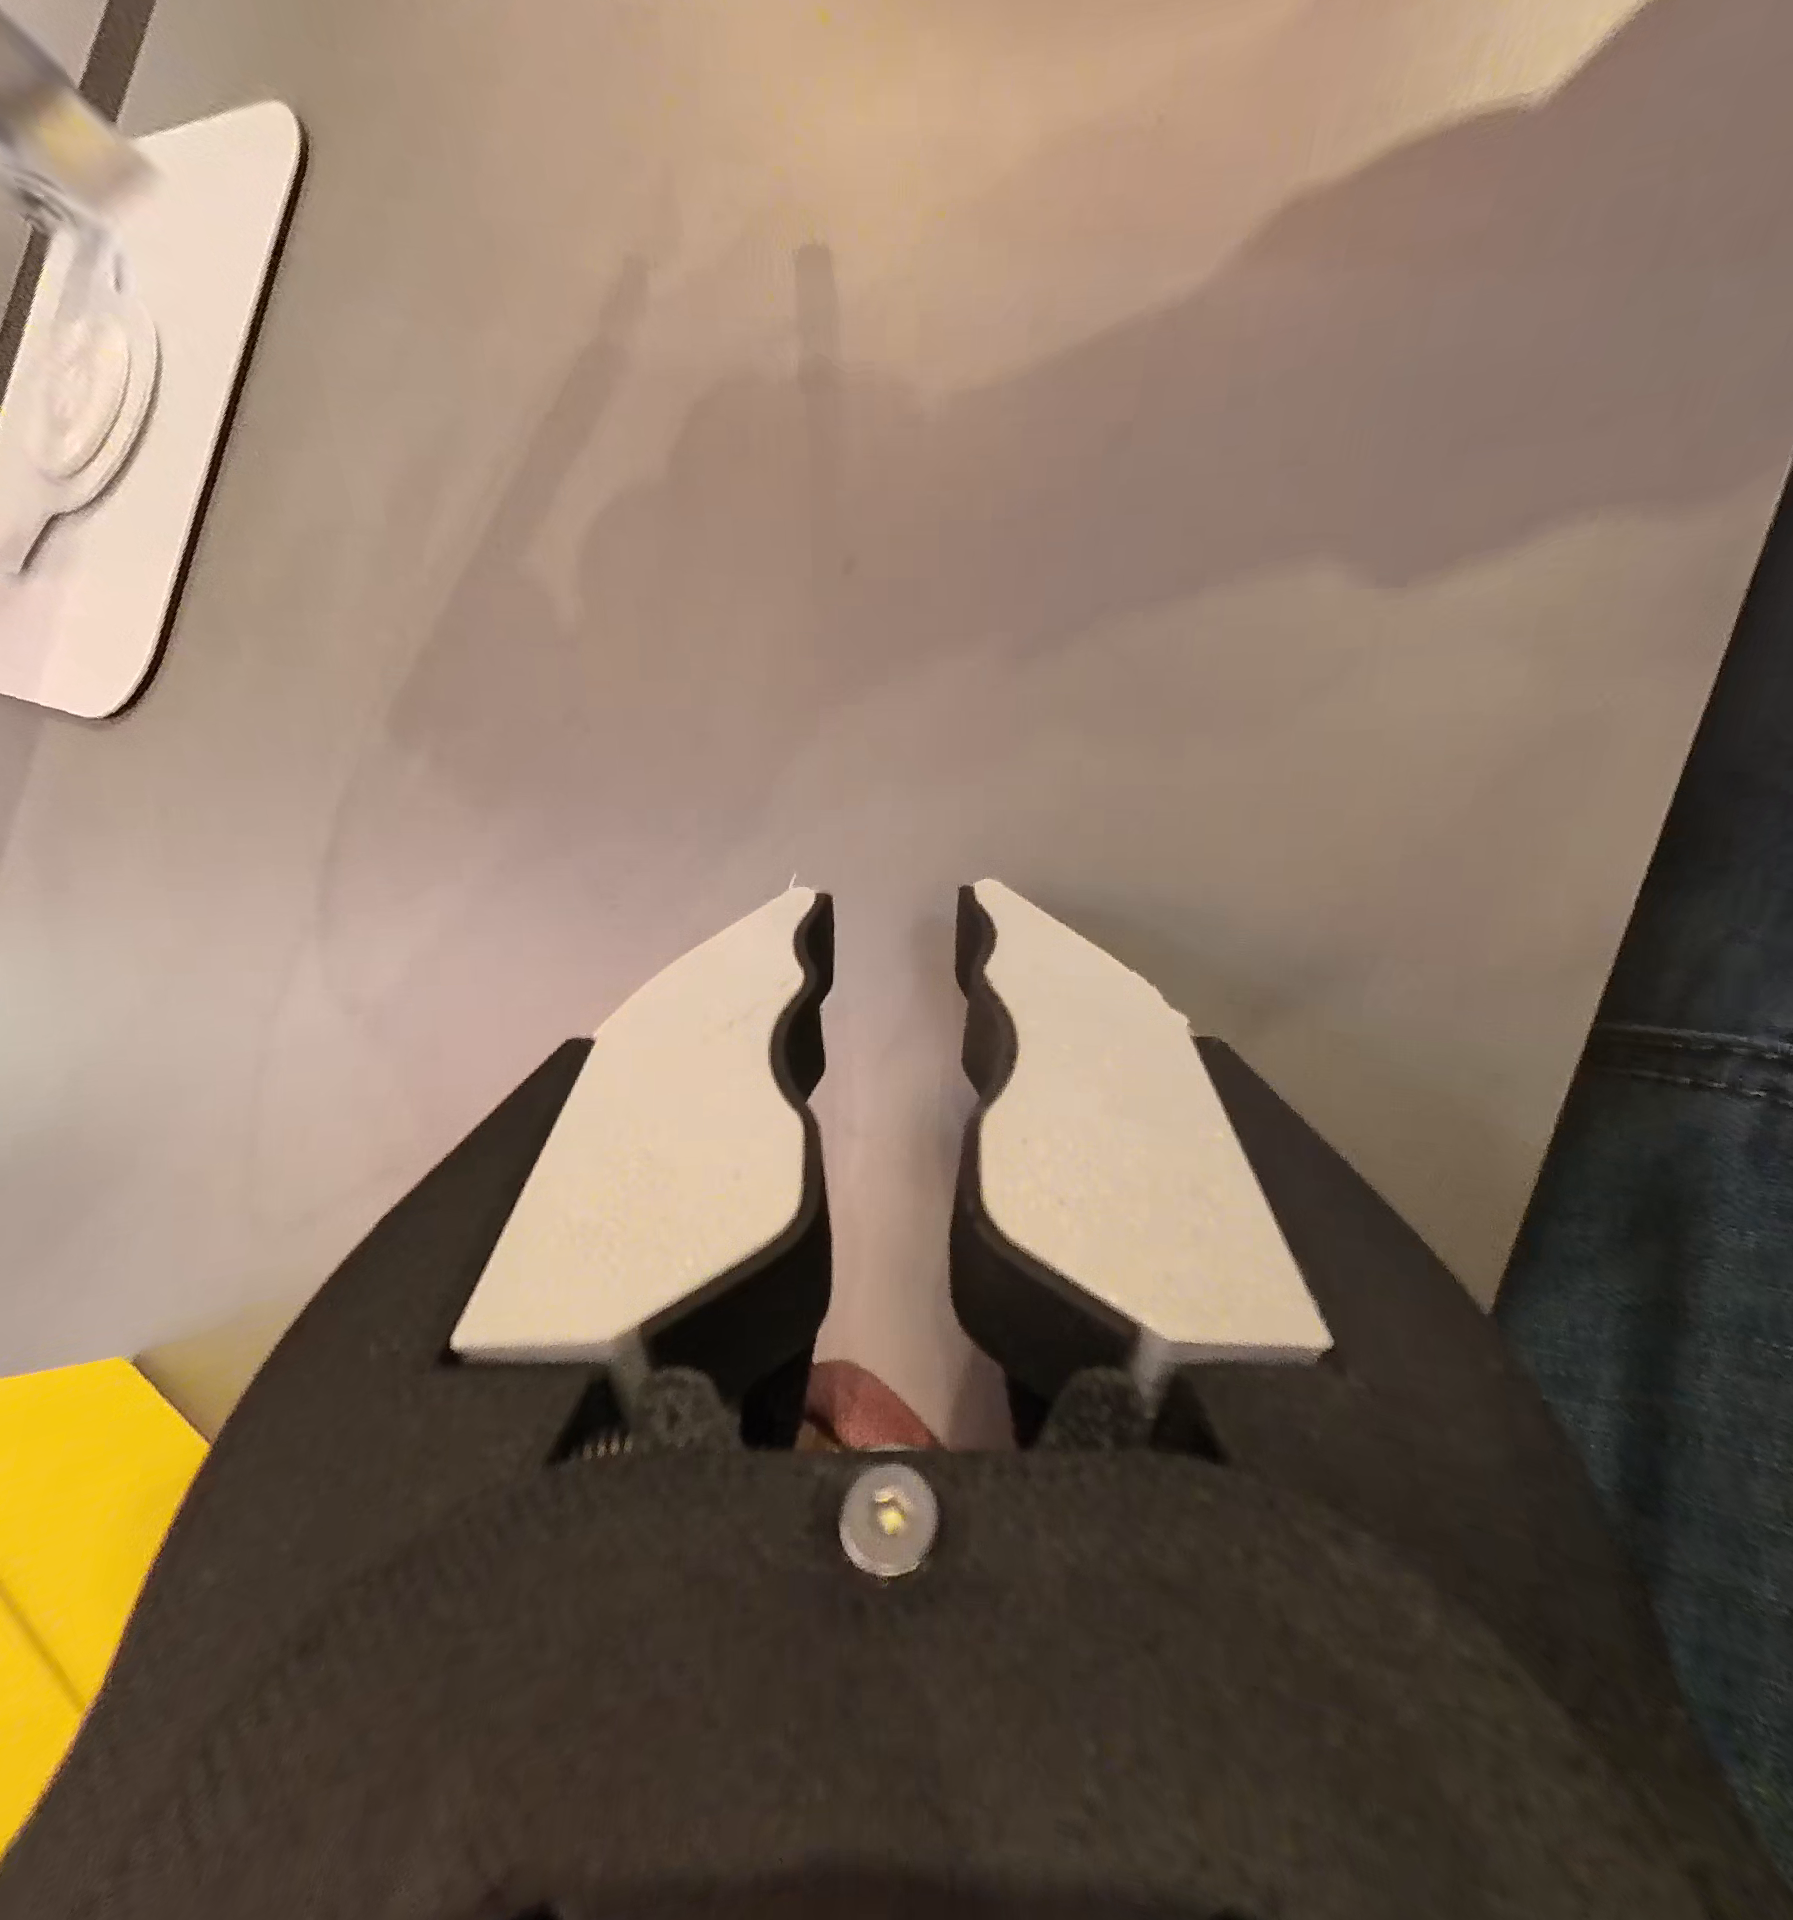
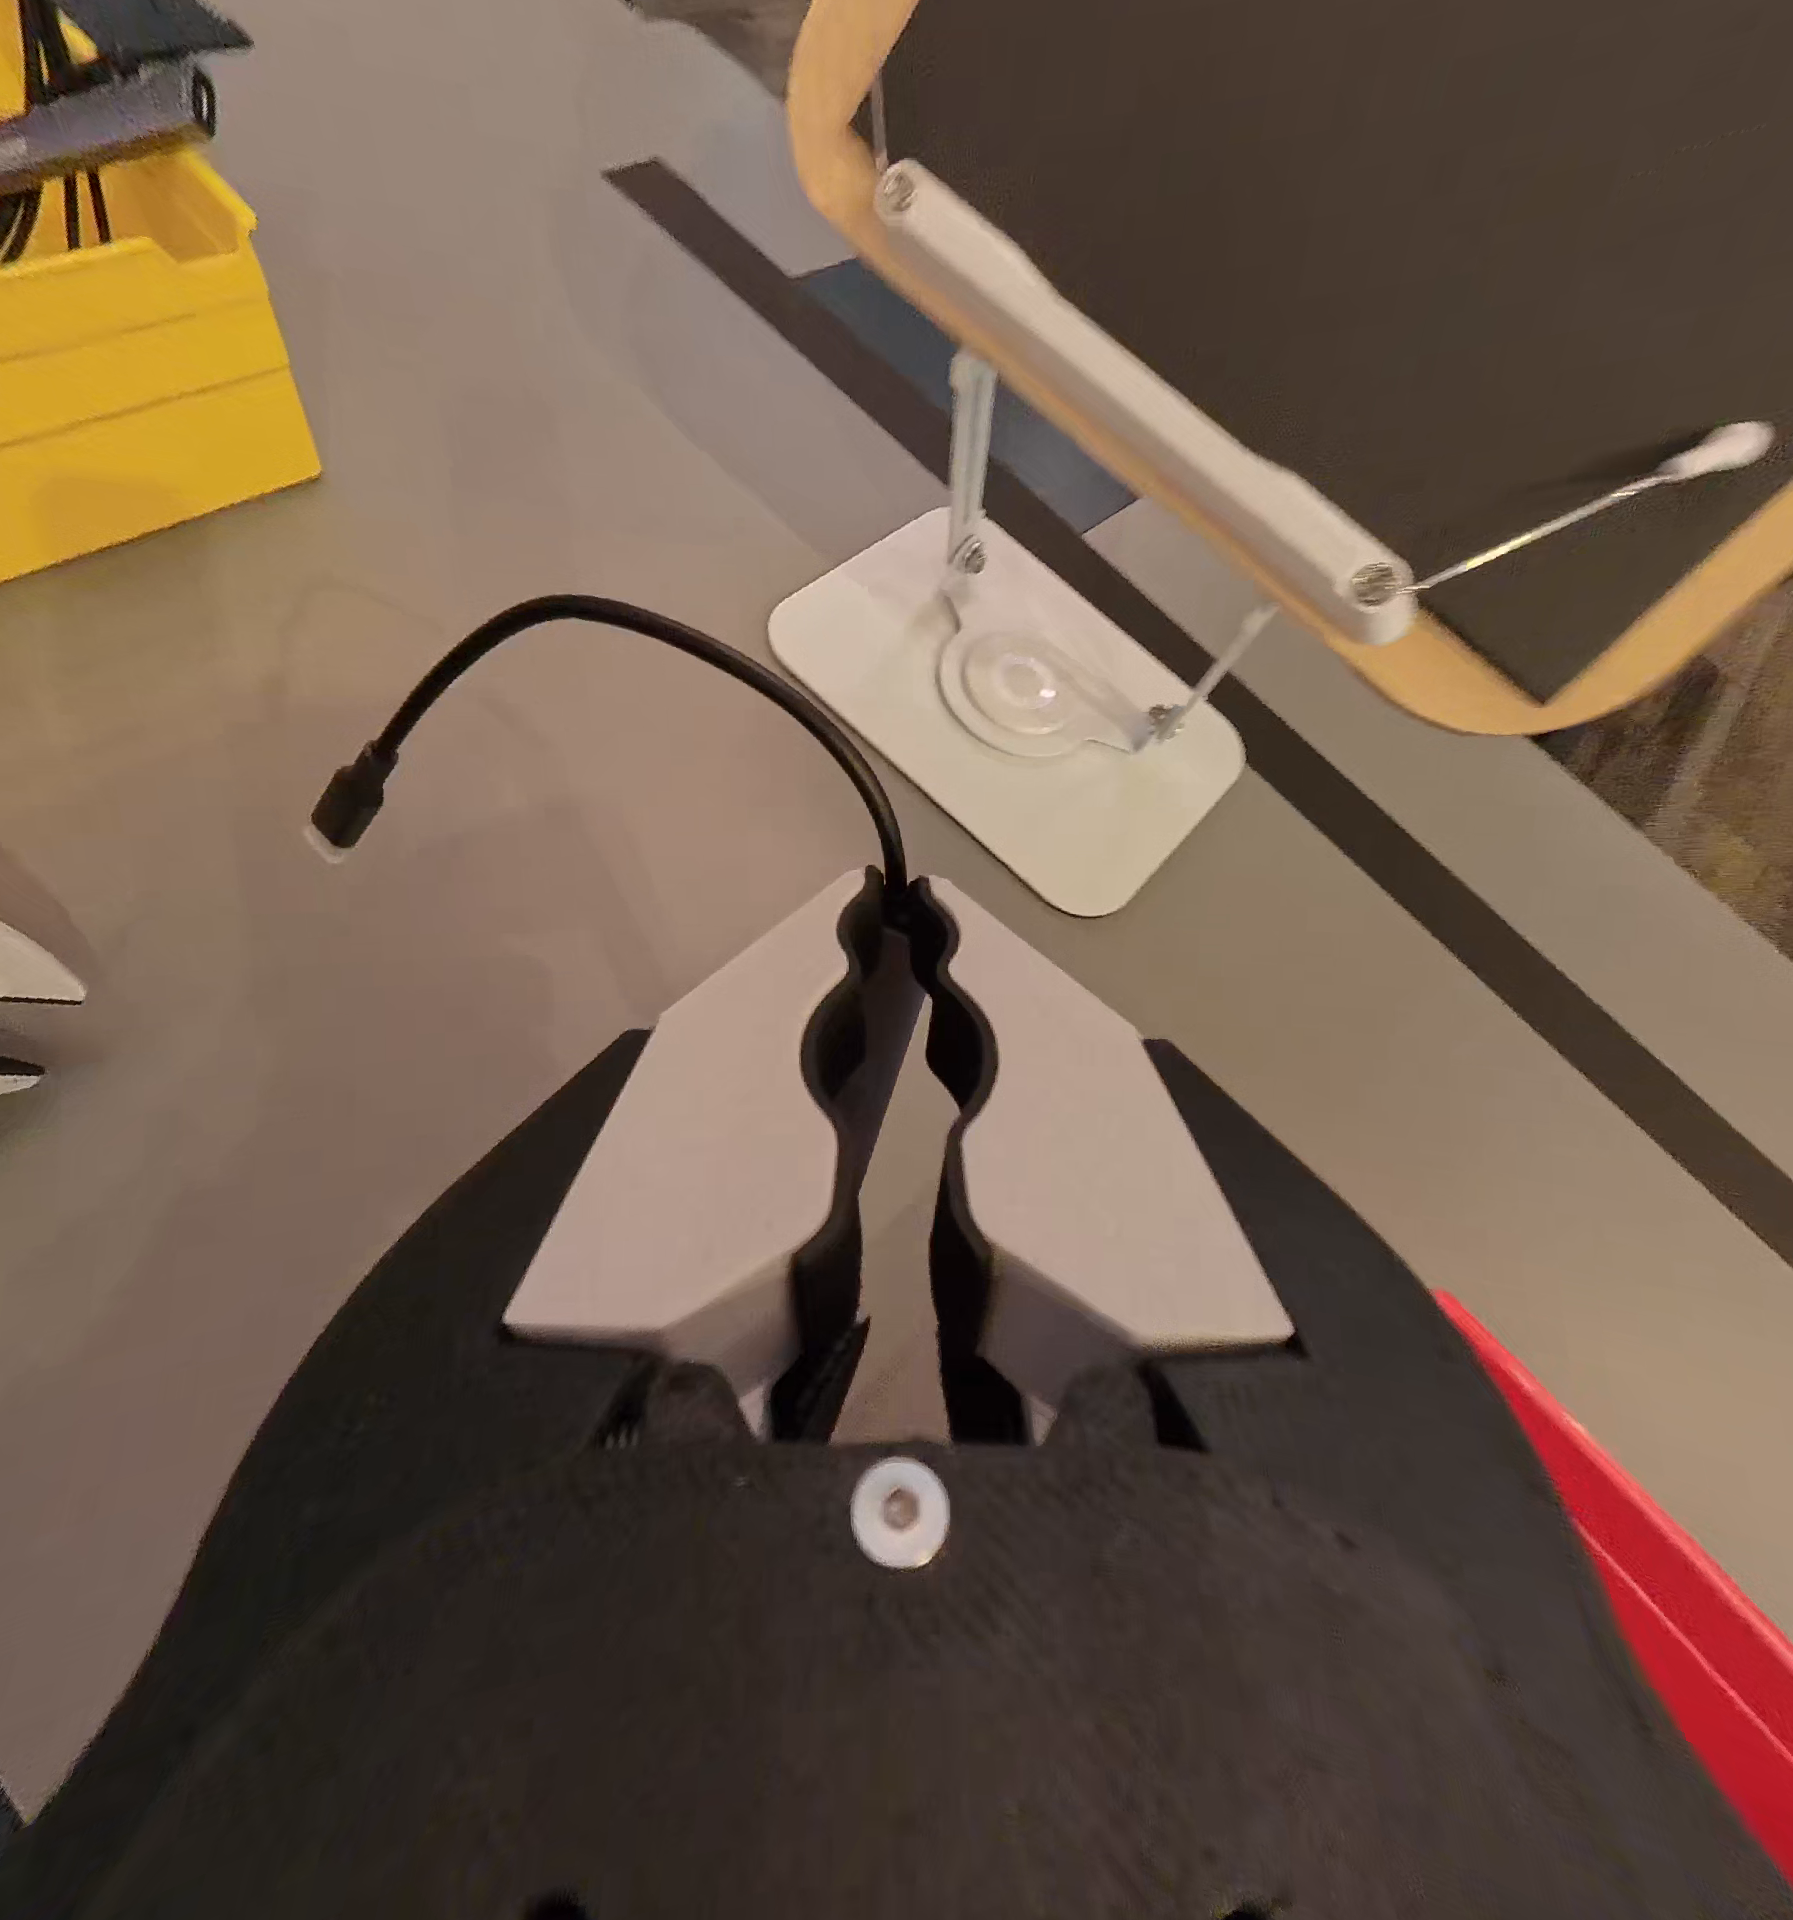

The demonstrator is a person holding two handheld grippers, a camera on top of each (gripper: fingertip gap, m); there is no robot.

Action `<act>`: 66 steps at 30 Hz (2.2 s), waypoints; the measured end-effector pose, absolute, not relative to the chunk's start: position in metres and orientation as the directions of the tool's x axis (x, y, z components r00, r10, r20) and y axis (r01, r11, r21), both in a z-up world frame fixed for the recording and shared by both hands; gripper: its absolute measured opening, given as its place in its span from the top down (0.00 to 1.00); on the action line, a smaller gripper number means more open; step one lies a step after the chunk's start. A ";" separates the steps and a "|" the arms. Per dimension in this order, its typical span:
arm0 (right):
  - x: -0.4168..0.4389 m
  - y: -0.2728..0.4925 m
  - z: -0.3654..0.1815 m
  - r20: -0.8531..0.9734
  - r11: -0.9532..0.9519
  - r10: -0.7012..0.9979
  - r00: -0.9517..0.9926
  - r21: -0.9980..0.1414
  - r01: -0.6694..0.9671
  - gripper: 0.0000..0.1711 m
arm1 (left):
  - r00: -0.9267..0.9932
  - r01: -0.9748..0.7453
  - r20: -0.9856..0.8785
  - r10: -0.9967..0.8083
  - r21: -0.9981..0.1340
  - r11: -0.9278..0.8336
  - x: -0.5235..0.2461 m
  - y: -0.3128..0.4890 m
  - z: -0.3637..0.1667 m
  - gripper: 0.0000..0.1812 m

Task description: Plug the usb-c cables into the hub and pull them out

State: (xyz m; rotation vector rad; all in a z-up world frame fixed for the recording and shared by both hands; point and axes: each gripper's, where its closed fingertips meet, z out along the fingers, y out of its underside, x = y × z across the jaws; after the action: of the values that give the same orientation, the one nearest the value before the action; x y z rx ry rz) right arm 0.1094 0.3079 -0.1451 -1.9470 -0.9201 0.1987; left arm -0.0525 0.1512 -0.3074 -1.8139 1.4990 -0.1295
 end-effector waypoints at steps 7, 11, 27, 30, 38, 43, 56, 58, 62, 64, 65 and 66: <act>0.204 0.305 -0.085 0.314 -0.256 0.544 0.778 -0.821 0.510 1.00 | 0.301 -0.800 -0.368 -0.880 -0.599 -0.023 -0.052 0.150 -0.311 0.88; 0.279 0.312 -0.092 0.385 -0.331 0.439 0.812 -0.771 0.545 0.99 | 0.295 -0.804 -0.368 -0.882 -0.594 -0.021 -0.050 0.149 -0.313 0.88; 0.424 0.318 -0.186 0.345 -0.559 0.163 0.924 -0.740 0.374 0.99 | 0.294 -0.808 -0.370 -0.881 -0.589 -0.022 -0.046 0.146 -0.317 0.89; 0.432 0.314 -0.162 0.312 -0.522 0.130 0.941 -0.785 0.332 0.99 | 0.301 -0.802 -0.362 -0.882 -0.597 -0.028 -0.045 0.146 -0.317 0.89; 0.466 0.295 -0.135 0.285 -0.501 0.047 0.957 -0.822 0.269 0.99 | 0.297 -0.801 -0.361 -0.884 -0.599 -0.025 -0.045 0.145 -0.317 0.89; 0.476 0.291 -0.166 0.361 -0.608 0.059 0.931 -0.727 0.320 0.99 | 0.295 -0.802 -0.363 -0.884 -0.597 -0.022 -0.043 0.145 -0.317 0.90; 0.412 0.329 -0.239 0.390 -0.659 0.327 0.861 -0.559 0.503 0.98 | 0.293 -0.807 -0.367 -0.883 -0.590 -0.023 -0.043 0.143 -0.317 0.90; 0.407 0.330 -0.250 0.409 -0.663 0.380 0.830 -0.506 0.552 0.98 | 0.293 -0.807 -0.365 -0.884 -0.590 -0.023 -0.043 0.143 -0.317 0.90; 0.395 0.330 -0.269 0.409 -0.656 0.471 0.782 -0.430 0.620 0.98 | 0.295 -0.804 -0.360 -0.885 -0.593 -0.027 -0.043 0.143 -0.317 0.90; 0.381 0.328 -0.271 0.365 -0.629 0.520 0.773 -0.449 0.635 0.91 | 0.297 -0.805 -0.361 -0.884 -0.593 -0.028 -0.044 0.143 -0.317 0.90; 0.377 0.329 -0.270 0.352 -0.619 0.527 0.773 -0.464 0.633 0.91 | 0.297 -0.805 -0.361 -0.884 -0.593 -0.029 -0.044 0.143 -0.317 0.89; 0.376 0.330 -0.266 0.360 -0.610 0.523 0.773 -0.476 0.634 0.89 | 0.296 -0.806 -0.361 -0.884 -0.591 -0.028 -0.044 0.143 -0.317 0.89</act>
State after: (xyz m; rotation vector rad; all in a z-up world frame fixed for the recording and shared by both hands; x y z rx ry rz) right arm 0.3764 0.3300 -0.2657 -2.3682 -0.8603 -0.2466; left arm -0.0439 0.1430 -0.3169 -1.8347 1.5170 -0.1357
